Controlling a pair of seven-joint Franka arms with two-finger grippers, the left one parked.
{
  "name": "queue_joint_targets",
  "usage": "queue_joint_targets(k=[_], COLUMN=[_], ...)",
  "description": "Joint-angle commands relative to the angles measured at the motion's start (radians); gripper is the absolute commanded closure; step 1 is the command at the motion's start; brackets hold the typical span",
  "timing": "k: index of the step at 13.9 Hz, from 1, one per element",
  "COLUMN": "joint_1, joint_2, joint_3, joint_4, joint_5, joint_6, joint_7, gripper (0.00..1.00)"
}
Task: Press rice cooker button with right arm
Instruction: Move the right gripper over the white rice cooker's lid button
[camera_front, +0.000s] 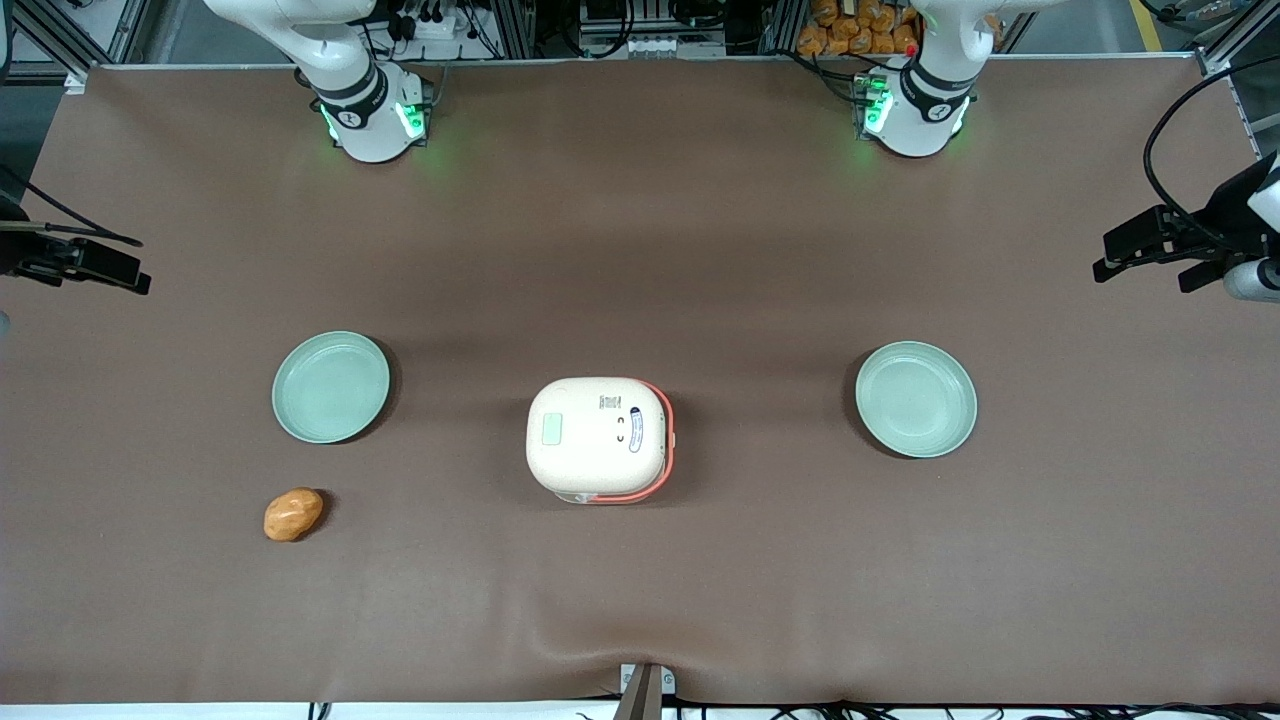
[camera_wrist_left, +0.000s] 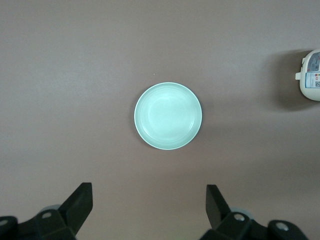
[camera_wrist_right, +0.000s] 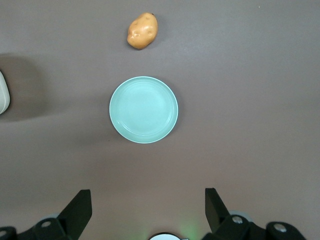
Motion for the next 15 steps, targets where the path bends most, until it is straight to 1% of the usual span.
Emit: queue_joint_targets(k=[1, 12, 15], joint_1=[0.002, 0.011, 0.030], joint_2=[-0.028, -0.022, -0.021], joint_3=[0.005, 0.008, 0.010], joint_4=[-0.019, 0.007, 0.013], joint_5=[-0.006, -0.003, -0.001], joint_6=[-0.007, -0.004, -0.016], joint_7=[-0.012, -0.019, -0.036], gripper=[0.00, 0.00, 0.00])
